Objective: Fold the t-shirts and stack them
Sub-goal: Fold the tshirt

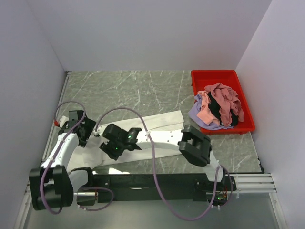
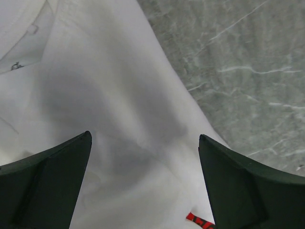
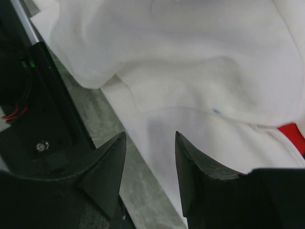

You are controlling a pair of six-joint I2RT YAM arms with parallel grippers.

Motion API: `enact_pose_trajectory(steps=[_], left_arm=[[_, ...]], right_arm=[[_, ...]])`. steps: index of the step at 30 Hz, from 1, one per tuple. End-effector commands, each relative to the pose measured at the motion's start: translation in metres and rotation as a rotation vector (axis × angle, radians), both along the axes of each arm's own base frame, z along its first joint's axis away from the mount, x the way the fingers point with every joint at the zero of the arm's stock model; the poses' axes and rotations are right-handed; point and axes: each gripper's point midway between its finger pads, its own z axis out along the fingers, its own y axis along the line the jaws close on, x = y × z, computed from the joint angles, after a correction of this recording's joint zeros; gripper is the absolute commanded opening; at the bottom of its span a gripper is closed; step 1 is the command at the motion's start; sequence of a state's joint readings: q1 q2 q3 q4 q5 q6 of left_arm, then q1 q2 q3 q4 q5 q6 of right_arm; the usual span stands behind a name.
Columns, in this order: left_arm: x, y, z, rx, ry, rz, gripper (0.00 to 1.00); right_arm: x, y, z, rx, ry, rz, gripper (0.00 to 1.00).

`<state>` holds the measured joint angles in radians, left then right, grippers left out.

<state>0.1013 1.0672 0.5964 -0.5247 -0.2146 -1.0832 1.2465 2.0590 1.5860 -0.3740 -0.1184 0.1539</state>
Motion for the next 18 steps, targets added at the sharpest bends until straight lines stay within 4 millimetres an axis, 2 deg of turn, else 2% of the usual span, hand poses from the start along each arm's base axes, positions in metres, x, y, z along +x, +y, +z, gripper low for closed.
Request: enact_pose_trajectory(steps=[1, 8, 18], left_arm=[[0.020, -0.006, -0.004, -0.036, -0.064, -0.082, 0.99], [0.008, -0.001, -0.033, -0.068, -0.009, -0.084, 0.99], [0.001, -0.004, -0.047, -0.100, -0.005, -0.110, 0.99]], right_arm=[[0.013, 0.018, 0.008, 0.000, -0.110, 0.027, 0.50], [0.005, 0.034, -0.009, -0.015, -0.106, 0.090, 0.46], [0.000, 0.040, -0.037, -0.053, -0.099, 0.103, 0.43]])
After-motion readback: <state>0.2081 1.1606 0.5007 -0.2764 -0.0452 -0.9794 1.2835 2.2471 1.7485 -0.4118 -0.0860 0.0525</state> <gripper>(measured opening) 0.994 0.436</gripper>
